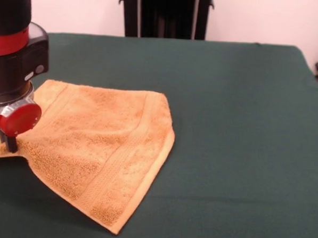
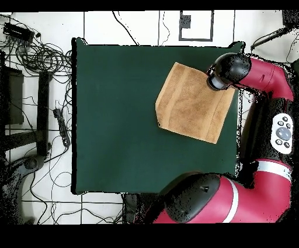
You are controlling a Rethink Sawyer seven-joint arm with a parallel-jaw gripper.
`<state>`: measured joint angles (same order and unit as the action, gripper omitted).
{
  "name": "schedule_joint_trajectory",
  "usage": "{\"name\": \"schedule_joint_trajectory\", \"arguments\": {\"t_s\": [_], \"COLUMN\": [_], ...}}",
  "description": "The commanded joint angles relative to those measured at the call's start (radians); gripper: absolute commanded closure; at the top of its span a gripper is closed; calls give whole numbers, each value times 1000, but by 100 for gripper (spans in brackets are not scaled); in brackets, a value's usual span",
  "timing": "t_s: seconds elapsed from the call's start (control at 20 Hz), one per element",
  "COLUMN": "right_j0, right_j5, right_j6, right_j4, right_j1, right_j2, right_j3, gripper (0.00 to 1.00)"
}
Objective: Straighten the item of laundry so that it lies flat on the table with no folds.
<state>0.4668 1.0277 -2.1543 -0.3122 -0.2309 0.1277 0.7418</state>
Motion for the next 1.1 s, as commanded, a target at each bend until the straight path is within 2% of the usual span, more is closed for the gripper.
{"name": "schedule_joint_trajectory", "arguments": {"t_s": [0.05,0.2,0.3,0.55,0.9,1.1], "right_j0": [1,10,18,60,100,110], "right_j5": [11,-35,-19,-35,-103,-116], "right_j6": [238,285,309,309,182,9], "right_j4": [-3,-24,-35,-50,-61,-22], "right_j1": [4,18,15,-24,-88,-125], "right_j2": [86,99,93,54,-2,-36], "right_j3": [124,89,81,190,388,529], "gripper": [100,100,100,100,100,100]}}
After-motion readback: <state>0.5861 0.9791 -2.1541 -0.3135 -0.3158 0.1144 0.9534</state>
